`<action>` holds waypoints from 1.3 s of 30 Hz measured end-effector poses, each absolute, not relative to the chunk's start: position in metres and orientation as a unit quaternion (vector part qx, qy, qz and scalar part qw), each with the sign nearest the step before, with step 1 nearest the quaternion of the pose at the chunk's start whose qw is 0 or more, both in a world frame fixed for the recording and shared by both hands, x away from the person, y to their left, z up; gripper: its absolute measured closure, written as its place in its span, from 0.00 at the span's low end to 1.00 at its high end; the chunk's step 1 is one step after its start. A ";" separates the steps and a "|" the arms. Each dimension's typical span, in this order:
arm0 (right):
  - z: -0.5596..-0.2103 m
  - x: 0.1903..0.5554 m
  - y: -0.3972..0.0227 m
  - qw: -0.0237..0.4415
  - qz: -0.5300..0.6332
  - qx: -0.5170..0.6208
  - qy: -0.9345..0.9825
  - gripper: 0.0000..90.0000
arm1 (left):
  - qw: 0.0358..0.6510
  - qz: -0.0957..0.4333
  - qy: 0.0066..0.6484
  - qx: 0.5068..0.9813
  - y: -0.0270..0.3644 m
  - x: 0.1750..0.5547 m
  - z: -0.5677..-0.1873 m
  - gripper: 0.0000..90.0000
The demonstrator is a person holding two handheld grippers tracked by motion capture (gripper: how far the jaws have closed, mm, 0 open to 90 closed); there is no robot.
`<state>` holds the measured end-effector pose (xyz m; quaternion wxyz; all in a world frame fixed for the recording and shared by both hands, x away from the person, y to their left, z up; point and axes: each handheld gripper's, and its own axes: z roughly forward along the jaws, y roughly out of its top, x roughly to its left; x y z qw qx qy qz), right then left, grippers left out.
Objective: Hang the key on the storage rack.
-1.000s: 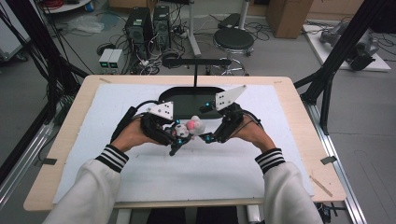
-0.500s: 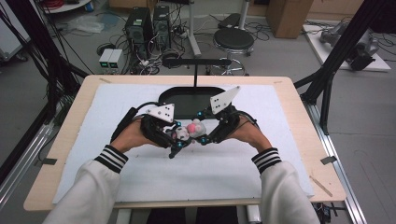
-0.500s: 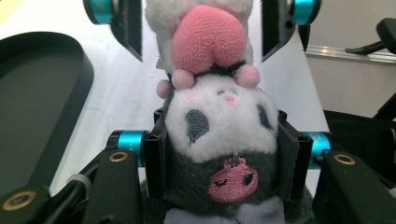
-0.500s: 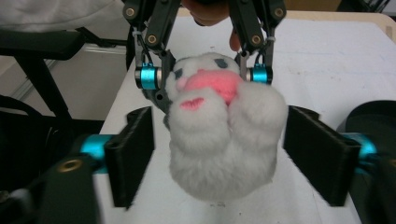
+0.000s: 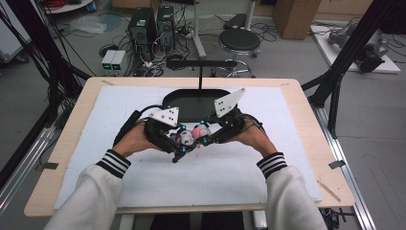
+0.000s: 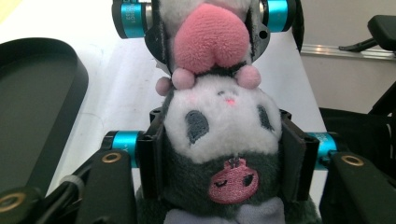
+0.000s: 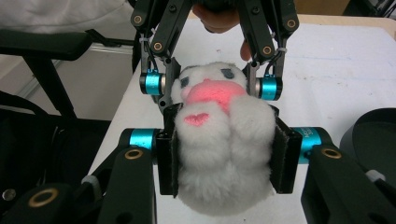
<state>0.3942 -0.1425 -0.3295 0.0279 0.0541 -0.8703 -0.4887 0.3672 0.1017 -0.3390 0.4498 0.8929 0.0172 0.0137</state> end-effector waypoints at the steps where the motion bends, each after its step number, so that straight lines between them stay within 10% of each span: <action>1: -0.329 0.394 -0.143 0.029 -0.489 0.054 -0.870 0.62 | 0.455 0.012 0.016 0.890 0.102 0.368 -0.340 0.47; 5: -0.327 0.394 -0.145 0.022 -0.494 0.046 -0.868 0.62 | 0.470 0.024 0.023 0.882 0.103 0.369 -0.338 0.37; 10: -0.326 0.396 -0.151 0.014 -0.490 0.027 -0.871 0.62 | 0.497 0.073 0.093 0.860 0.110 0.371 -0.330 0.02; 39: -0.306 0.409 -0.204 -0.118 -0.534 -0.212 -0.810 0.61 | 0.586 0.219 0.237 0.743 0.212 0.333 -0.358 0.02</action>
